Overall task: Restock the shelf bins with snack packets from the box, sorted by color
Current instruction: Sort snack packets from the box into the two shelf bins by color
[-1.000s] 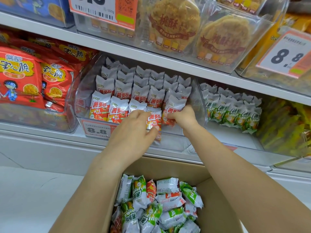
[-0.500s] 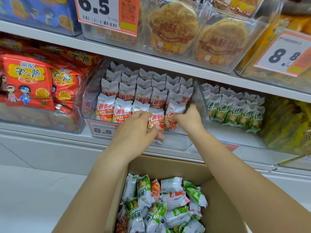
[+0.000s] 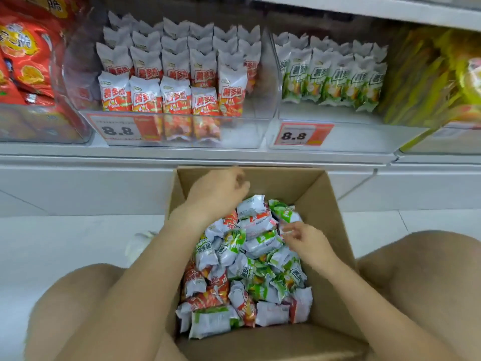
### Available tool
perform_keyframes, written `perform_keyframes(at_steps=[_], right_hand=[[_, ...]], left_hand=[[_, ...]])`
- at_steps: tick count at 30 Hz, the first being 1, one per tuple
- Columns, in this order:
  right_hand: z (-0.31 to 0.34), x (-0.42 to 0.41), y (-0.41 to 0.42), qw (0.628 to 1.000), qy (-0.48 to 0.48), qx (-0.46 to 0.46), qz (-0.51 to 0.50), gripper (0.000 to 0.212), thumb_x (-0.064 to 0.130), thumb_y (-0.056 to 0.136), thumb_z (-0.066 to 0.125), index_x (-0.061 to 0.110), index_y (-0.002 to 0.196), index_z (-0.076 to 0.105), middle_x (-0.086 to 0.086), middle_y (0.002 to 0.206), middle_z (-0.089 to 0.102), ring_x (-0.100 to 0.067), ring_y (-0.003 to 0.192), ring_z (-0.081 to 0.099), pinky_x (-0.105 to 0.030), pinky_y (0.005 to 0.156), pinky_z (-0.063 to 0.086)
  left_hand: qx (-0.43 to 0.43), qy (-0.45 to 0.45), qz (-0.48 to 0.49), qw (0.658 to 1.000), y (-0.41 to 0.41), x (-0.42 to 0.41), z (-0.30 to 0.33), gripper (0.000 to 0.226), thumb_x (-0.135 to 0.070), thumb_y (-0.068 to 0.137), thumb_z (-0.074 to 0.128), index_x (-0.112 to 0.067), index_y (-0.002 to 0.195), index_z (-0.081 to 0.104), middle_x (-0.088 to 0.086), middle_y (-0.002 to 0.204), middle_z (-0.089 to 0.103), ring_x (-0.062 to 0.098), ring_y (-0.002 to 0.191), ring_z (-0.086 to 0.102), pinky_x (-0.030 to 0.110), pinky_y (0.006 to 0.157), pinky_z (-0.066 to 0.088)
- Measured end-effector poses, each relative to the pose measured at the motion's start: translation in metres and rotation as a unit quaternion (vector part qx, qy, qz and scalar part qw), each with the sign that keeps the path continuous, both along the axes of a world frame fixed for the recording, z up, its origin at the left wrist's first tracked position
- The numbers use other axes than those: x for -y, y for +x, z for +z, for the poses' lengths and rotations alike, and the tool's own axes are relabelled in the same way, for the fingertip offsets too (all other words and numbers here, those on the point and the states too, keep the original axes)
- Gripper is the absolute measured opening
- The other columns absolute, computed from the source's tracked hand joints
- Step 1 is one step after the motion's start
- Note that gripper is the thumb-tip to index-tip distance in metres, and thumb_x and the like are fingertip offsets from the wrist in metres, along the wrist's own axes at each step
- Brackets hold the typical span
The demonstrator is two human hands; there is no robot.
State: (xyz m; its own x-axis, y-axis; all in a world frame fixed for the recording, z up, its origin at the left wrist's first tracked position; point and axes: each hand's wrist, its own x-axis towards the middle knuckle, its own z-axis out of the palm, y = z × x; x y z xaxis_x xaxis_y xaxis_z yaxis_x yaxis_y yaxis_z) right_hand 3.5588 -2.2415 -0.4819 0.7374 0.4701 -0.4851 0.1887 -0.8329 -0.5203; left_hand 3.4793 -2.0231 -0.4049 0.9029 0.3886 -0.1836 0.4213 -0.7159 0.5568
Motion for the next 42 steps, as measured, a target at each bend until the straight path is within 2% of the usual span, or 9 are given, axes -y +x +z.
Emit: perform_keyframes(at_steps=[4, 7, 11, 19, 22, 25, 30, 38, 42], right_hand=[[-0.067, 0.025, -0.028, 0.968, -0.207, -0.079, 0.115, 0.039, 0.033, 0.091, 0.053, 0.016, 0.127, 0.054, -0.007, 0.121, 0.063, -0.025, 0.108, 0.059, -0.031, 0.083, 0.048], [-0.094, 0.031, -0.046, 0.958, -0.232, -0.097, 0.138, 0.035, 0.026, 0.093, 0.048, 0.016, 0.126, 0.053, -0.009, 0.120, 0.062, -0.026, 0.110, 0.058, -0.029, 0.079, 0.045], [-0.118, 0.026, -0.062, 0.938, -0.263, -0.116, 0.194, 0.029, 0.023, 0.096, 0.046, 0.012, 0.120, 0.055, -0.009, 0.122, 0.059, -0.028, 0.112, 0.057, -0.027, 0.076, 0.040], [-0.154, 0.014, -0.077, 0.932, -0.213, -0.230, 0.180, 0.041, 0.036, 0.094, 0.048, 0.015, 0.130, 0.051, -0.014, 0.128, 0.054, -0.031, 0.112, 0.054, -0.033, 0.086, 0.047], [-0.160, 0.002, -0.077, 0.936, -0.179, -0.271, 0.135, 0.042, 0.035, 0.094, 0.051, 0.013, 0.129, 0.054, -0.013, 0.127, 0.058, -0.030, 0.111, 0.057, -0.033, 0.089, 0.047], [-0.171, -0.005, -0.089, 0.930, -0.177, -0.307, 0.100, 0.051, 0.037, 0.086, 0.060, 0.012, 0.130, 0.051, -0.011, 0.125, 0.060, -0.029, 0.109, 0.059, -0.029, 0.085, 0.047], [-0.184, -0.007, -0.094, 0.932, -0.165, -0.307, 0.098, 0.074, 0.051, 0.075, 0.057, 0.017, 0.139, 0.042, -0.011, 0.134, 0.054, -0.030, 0.113, 0.057, -0.036, 0.093, 0.049], [-0.179, -0.002, -0.084, 0.929, -0.143, -0.337, 0.047, 0.069, 0.034, 0.077, 0.071, 0.015, 0.134, 0.036, -0.009, 0.128, 0.054, -0.025, 0.111, 0.056, -0.036, 0.094, 0.049], [-0.167, -0.002, -0.080, 0.940, -0.099, -0.323, 0.056, 0.072, 0.031, 0.077, 0.076, 0.016, 0.138, 0.042, -0.006, 0.131, 0.056, -0.023, 0.116, 0.054, -0.026, 0.091, 0.044]], left_hand=[[-0.319, 0.062, -0.171, 0.930, 0.001, 0.032, -0.073, 0.031, -0.026, 0.096, 0.047, -0.007, 0.117, 0.058, 0.005, 0.091, 0.056, 0.026, 0.088, 0.055, 0.031, 0.071, 0.042], [-0.427, 0.099, -0.178, 0.881, -0.015, 0.034, -0.114, 0.027, -0.013, 0.096, 0.043, -0.006, 0.118, 0.056, 0.008, 0.105, 0.058, 0.024, 0.097, 0.057, 0.034, 0.079, 0.047], [-0.546, 0.001, -0.136, 0.827, -0.060, 0.042, -0.167, 0.032, -0.012, 0.097, 0.043, -0.005, 0.126, 0.054, 0.013, 0.124, 0.056, 0.025, 0.111, 0.057, 0.034, 0.094, 0.047], [-0.528, -0.125, 0.134, 0.829, -0.113, 0.073, -0.225, 0.049, -0.036, 0.093, 0.044, -0.008, 0.133, 0.050, 0.012, 0.130, 0.056, 0.025, 0.110, 0.059, 0.026, 0.075, 0.044], [-0.509, -0.150, 0.186, 0.827, -0.116, 0.069, -0.228, 0.083, -0.065, 0.074, 0.057, -0.013, 0.138, 0.046, 0.010, 0.135, 0.051, 0.026, 0.115, 0.056, 0.027, 0.087, 0.048], [-0.509, -0.204, 0.182, 0.816, -0.111, 0.066, -0.225, 0.099, -0.066, 0.056, 0.063, -0.010, 0.136, 0.045, 0.013, 0.136, 0.049, 0.027, 0.118, 0.053, 0.033, 0.097, 0.047], [-0.482, -0.254, 0.191, 0.817, -0.108, 0.072, -0.228, 0.079, -0.049, 0.079, 0.071, -0.005, 0.136, 0.040, 0.012, 0.133, 0.052, 0.024, 0.114, 0.054, 0.024, 0.084, 0.042], [-0.516, -0.335, 0.153, 0.773, -0.101, 0.075, -0.215, 0.036, -0.030, 0.077, 0.067, -0.009, 0.103, 0.053, 0.013, 0.095, 0.061, 0.026, 0.083, 0.064, 0.038, 0.083, 0.057], [-0.543, -0.316, 0.082, 0.774, -0.096, 0.062, -0.194, 0.041, -0.032, 0.061, 0.065, -0.007, 0.093, 0.057, 0.013, 0.085, 0.060, 0.027, 0.070, 0.061, 0.029, 0.064, 0.052]])
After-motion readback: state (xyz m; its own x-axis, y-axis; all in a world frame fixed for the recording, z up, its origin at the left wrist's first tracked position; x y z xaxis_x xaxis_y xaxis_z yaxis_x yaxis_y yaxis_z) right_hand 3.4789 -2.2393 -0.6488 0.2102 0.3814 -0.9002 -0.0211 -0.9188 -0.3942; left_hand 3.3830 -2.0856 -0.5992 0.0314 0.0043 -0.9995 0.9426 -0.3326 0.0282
